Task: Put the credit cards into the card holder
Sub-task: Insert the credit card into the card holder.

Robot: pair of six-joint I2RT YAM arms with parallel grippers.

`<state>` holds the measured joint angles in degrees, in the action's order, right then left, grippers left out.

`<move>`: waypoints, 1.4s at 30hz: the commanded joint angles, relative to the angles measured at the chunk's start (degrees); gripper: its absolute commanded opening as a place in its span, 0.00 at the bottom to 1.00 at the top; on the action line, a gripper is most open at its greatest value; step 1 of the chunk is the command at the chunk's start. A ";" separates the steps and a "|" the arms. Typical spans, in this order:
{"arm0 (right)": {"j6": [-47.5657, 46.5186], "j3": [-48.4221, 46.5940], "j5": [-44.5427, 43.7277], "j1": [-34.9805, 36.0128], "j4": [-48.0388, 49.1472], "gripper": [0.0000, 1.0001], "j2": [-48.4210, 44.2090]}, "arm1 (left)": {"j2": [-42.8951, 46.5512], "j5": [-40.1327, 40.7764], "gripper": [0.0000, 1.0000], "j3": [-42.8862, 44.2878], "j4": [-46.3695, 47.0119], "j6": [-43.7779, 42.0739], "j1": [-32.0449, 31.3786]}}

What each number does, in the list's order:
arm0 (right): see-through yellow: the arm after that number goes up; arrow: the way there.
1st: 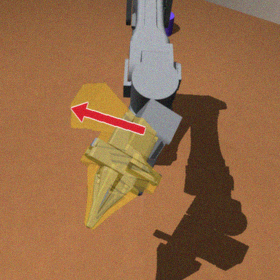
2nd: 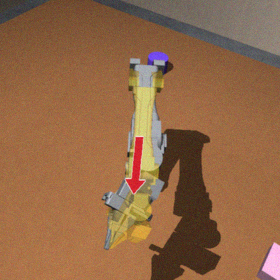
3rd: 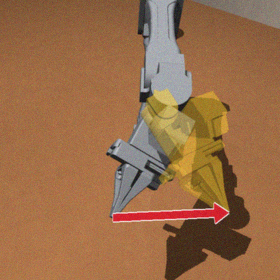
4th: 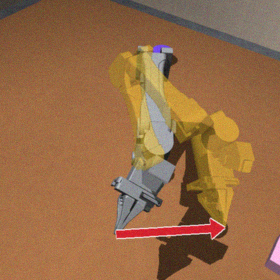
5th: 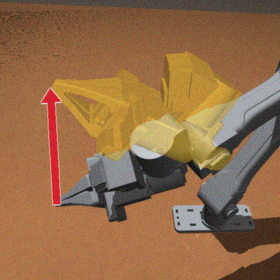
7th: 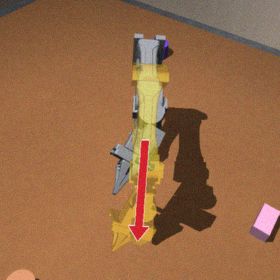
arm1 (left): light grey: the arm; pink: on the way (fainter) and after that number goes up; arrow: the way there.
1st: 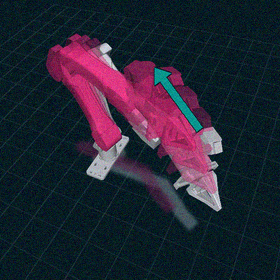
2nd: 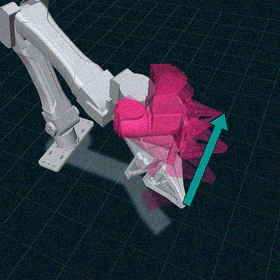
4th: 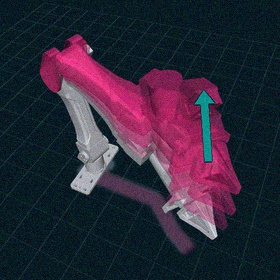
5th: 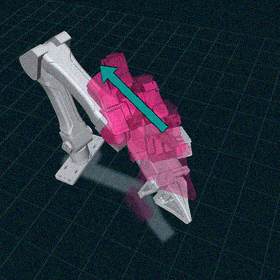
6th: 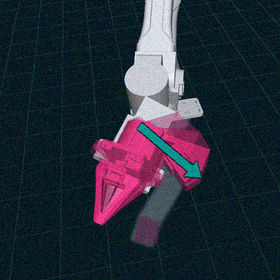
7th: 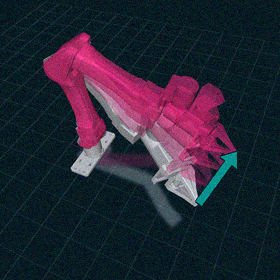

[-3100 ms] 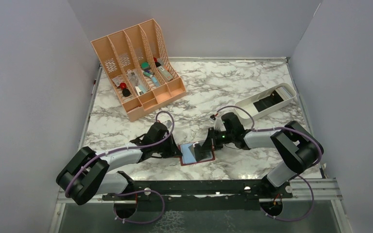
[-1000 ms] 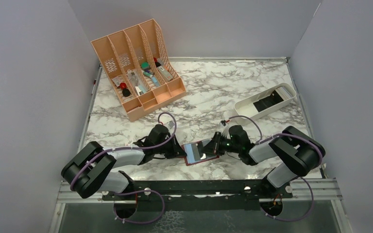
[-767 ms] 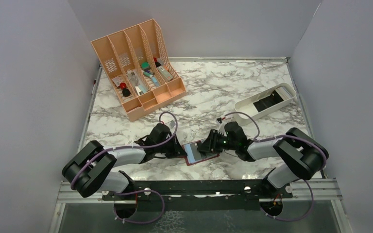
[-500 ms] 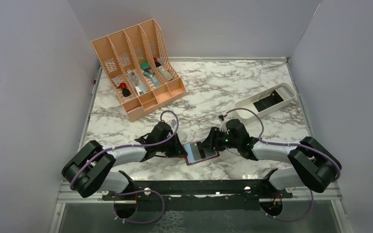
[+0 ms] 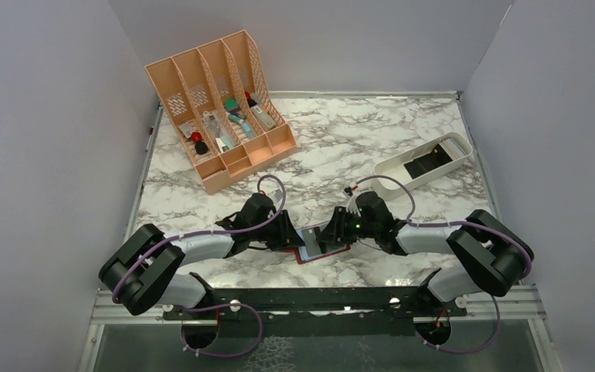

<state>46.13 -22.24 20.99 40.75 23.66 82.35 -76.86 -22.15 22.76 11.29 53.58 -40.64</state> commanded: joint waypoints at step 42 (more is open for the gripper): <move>7.70 4.93 3.98 2.14 18.03 0.22 8.05 | 7.51 3.02 0.43 7.50 -10.70 -3.47 -0.37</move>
<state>54.28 -17.87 24.99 42.44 40.66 90.04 -71.33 -20.97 28.71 3.05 50.94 -40.64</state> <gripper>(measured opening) 0.227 0.418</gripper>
